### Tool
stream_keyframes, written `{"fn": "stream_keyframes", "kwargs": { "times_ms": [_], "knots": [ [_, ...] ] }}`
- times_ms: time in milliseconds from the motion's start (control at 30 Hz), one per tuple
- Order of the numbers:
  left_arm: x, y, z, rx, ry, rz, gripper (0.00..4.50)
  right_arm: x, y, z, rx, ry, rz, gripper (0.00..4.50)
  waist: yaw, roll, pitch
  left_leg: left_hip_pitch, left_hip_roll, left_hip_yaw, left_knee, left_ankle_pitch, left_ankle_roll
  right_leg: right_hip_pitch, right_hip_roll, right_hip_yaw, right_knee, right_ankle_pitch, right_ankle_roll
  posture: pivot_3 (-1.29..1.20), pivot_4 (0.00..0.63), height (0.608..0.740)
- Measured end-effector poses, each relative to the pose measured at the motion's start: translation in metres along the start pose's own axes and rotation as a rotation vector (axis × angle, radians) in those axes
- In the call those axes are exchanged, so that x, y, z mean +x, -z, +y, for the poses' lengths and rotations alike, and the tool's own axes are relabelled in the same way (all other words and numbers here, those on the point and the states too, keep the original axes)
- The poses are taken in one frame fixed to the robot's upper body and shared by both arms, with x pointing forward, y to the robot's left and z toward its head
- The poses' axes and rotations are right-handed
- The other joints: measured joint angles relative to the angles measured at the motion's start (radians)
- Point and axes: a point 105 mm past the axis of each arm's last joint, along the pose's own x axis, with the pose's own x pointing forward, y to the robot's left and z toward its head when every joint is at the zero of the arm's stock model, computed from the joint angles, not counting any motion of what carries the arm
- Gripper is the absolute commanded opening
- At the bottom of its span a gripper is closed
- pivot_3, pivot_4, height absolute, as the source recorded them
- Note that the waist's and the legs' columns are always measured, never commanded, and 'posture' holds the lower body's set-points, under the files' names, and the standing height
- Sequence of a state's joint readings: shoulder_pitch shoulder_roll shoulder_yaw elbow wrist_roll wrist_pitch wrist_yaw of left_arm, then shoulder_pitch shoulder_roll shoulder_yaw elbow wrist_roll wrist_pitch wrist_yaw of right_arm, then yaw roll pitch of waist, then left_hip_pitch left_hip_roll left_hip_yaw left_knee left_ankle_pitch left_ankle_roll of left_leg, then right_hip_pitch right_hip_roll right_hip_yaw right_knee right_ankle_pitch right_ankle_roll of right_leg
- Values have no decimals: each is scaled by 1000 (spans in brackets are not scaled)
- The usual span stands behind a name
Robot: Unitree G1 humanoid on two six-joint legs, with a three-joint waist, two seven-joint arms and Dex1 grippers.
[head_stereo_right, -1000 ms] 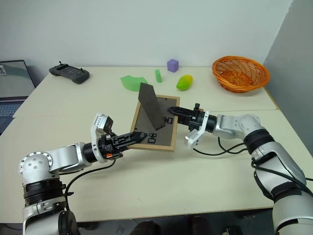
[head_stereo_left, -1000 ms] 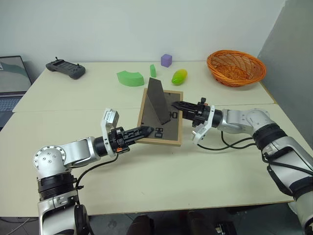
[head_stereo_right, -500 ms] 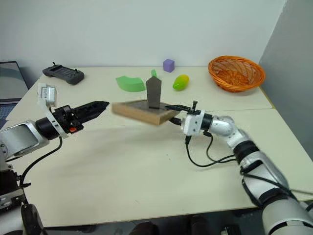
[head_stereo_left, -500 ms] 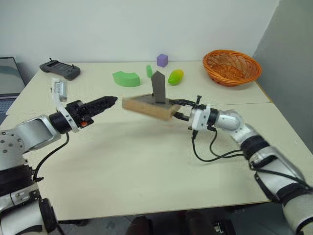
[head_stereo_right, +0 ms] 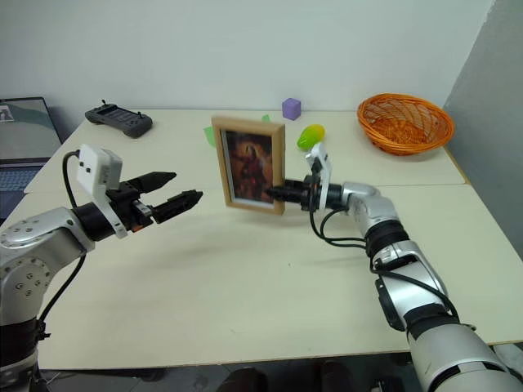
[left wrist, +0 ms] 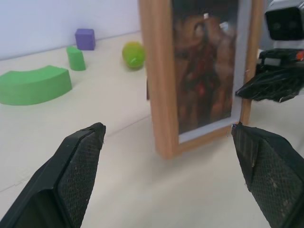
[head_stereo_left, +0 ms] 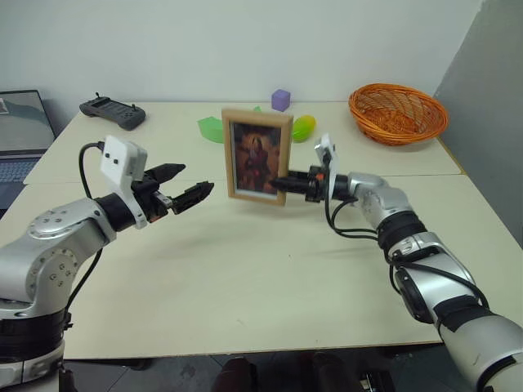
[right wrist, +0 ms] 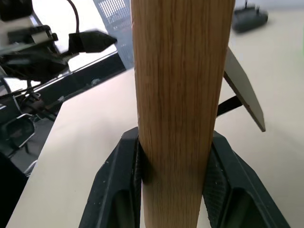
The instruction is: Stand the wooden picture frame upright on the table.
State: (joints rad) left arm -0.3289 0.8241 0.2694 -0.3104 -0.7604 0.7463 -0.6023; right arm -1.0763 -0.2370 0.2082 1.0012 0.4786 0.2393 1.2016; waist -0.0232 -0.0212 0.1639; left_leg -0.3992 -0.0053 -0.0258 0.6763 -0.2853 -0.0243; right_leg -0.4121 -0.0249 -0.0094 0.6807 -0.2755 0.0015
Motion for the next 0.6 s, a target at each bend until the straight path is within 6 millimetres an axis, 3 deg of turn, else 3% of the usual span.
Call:
{"fn": "stream_keyframes", "kwargs": {
  "times_ms": [133, 567, 600],
  "knots": [
    [4, 3, -5, -4, 28, -7, 4500, 2, 31, -2, 51, 15, 58, 1293, -4, 0, 0, 0, 0, 0, 0, 0, 0, -1, 0, 0, 0, 0, 0, 0, 150, 740],
    [12, 7, -11, 14, 79, 25, 4500, 1, 54, -2, -1, 37, 30, 1293, -5, 0, 0, 2, 0, 0, 0, 0, 0, 1, 0, 0, 1, 0, 0, 0, 150, 740],
    [14, 7, -11, 15, 82, 27, 4500, 1, 55, -1, -7, 37, 32, 1985, -6, 0, 0, 3, 0, 0, 0, 0, 0, 2, 0, 0, 1, 0, 0, 0, 150, 740]
  ]
}}
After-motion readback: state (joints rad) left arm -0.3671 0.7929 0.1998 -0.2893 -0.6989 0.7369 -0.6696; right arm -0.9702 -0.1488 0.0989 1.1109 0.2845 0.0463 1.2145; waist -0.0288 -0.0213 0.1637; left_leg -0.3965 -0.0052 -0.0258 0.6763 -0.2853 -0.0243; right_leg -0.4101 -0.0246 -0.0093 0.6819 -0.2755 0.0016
